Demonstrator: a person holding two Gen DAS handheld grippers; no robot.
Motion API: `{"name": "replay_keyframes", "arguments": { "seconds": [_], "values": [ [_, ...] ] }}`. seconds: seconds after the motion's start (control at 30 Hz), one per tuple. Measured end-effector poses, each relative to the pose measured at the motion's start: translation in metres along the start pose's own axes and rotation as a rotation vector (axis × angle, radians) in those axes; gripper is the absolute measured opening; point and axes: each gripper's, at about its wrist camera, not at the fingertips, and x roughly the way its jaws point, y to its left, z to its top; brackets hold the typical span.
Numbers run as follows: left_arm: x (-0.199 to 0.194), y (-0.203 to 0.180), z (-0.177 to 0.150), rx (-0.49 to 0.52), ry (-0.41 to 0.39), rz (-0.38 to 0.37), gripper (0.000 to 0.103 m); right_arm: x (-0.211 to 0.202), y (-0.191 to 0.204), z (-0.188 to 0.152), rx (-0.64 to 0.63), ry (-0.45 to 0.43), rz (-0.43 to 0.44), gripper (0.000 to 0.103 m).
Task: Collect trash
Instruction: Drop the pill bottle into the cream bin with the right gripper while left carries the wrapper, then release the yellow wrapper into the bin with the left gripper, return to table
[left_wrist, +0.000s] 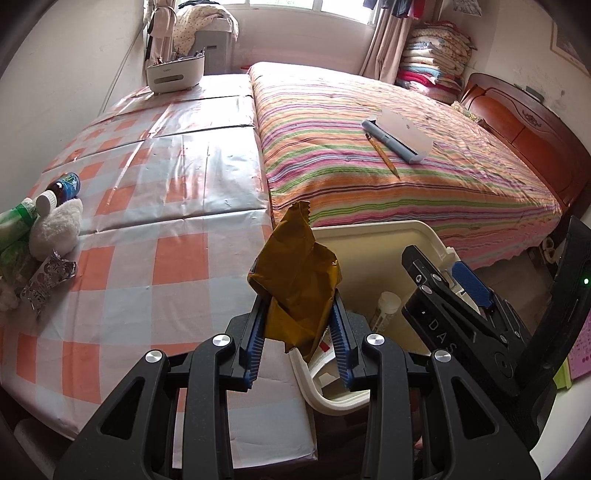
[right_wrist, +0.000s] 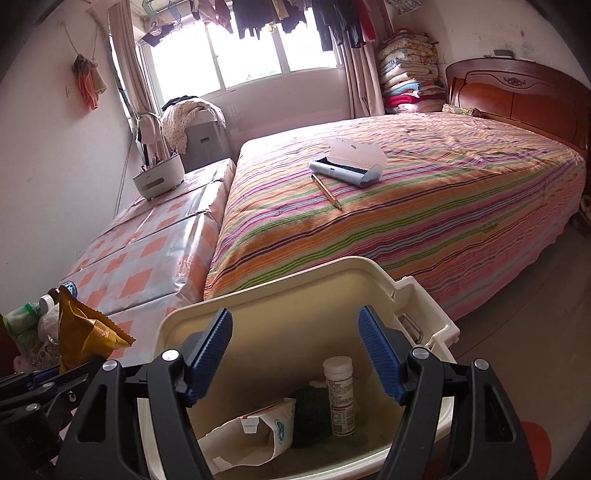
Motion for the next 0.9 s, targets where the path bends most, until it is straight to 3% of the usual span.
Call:
{"name": "replay_keyframes", "arguments": {
  "seconds": [0.4,0.63,0.8,0.9],
  "values": [
    [0.015,-0.018,0.002,0.04,0.028,-0.023,0.032,-0.032,-0.07,0.007,0.403,-0.186,0.072,0.073],
    [0.022,-0.032,0.005,0.073,0.052,-0.053,0.033,-0.028,-0.07,0.009,0.438,-0.169,0.097,0.073],
    [0.023,-0.042,0.006,0.102,0.048,-0.062,0.041,-0.029,-0.068,0.009,0.432,-0.172,0.101,0.073],
    [0.023,-0.047,0.006,0.12,0.044,-0.057,0.06,-0.029,-0.067,0.009,0.434,-0.173,0.103,0.073]
  ]
}}
